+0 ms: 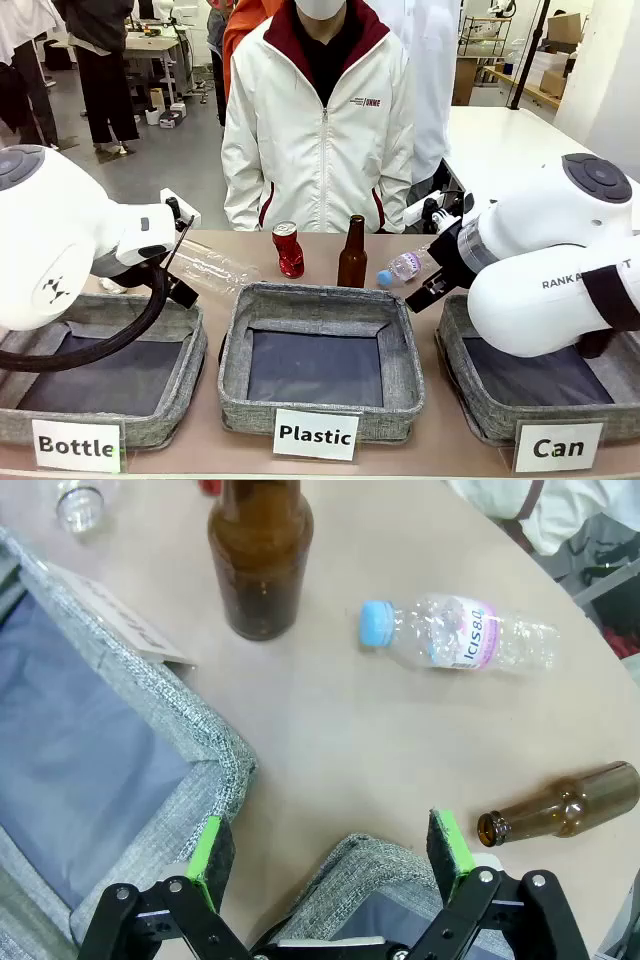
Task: Sort the can waste into the basket.
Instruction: Pick up the can waste from the table and place it in the right Fabric basket.
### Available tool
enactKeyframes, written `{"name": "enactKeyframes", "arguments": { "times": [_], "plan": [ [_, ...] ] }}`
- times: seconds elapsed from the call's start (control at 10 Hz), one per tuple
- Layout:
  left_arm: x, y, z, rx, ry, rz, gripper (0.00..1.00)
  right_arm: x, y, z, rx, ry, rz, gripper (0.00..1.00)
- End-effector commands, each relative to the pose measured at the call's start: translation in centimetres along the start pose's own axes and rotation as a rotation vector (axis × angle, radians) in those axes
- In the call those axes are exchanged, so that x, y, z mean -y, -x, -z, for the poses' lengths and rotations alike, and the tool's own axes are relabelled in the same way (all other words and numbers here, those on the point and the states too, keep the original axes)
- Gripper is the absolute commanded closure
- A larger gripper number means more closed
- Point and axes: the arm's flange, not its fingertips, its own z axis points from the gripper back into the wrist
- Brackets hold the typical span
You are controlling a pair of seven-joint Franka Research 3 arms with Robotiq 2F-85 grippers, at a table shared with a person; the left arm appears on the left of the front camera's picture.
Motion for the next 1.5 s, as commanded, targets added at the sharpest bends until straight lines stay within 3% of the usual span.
{"name": "enactKeyframes", "arguments": {
  "times": [0.0,1.4],
  "plan": [
    [0.0,0.0,0.0,0.0,0.0,0.0,0.0,0.0,0.0,0.0,0.0,0.0,0.0,0.0],
    [0.0,0.0,0.0,0.0,0.0,0.0,0.0,0.0,0.0,0.0,0.0,0.0,0.0,0.0]
  ]
}}
